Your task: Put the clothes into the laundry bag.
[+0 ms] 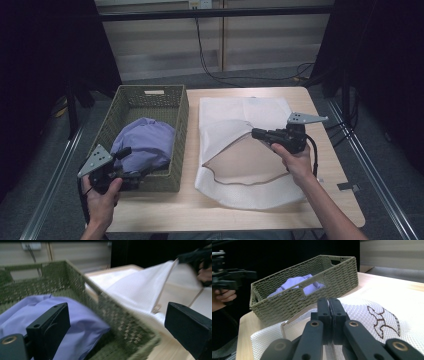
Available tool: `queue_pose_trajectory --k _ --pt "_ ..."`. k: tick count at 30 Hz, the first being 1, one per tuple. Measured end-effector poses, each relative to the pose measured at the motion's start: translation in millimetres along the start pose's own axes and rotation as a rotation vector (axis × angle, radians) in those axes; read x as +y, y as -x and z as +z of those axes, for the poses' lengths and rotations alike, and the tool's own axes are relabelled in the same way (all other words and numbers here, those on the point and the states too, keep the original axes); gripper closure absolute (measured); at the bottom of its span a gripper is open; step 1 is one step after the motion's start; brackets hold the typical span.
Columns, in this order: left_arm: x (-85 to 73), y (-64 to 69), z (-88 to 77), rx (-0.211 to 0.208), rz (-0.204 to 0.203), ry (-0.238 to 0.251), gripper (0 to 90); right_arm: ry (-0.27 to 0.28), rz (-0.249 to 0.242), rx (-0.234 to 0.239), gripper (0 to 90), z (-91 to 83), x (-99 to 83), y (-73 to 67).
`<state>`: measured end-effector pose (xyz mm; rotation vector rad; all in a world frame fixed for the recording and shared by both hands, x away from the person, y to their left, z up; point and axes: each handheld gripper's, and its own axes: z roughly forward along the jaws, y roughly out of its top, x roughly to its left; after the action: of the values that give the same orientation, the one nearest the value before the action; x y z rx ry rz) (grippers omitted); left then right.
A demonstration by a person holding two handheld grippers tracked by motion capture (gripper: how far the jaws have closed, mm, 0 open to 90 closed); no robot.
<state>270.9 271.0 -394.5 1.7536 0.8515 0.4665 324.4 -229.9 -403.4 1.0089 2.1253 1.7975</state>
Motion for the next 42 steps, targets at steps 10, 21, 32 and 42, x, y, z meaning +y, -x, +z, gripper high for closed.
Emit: queue_pose_trajectory --k 10,21,32,42 --pt "20.4 -26.5 12.2 0.057 0.034 -0.057 6.1 -0.009 0.004 0.002 88.5 0.1 -2.3 1.3" --pt "32.1 -67.2 40.3 0.044 0.004 -0.158 5.9 -0.018 0.004 0.000 88.5 2.1 -3.8 0.6" --pt "35.9 -89.7 60.4 0.112 -0.003 -0.222 8.3 -0.022 0.002 -0.002 88.4 3.2 -4.6 0.8" --pt "28.1 -108.5 81.7 0.088 -0.037 -0.330 7.9 -0.030 0.010 -0.006 88.4 3.5 -5.7 1.7"
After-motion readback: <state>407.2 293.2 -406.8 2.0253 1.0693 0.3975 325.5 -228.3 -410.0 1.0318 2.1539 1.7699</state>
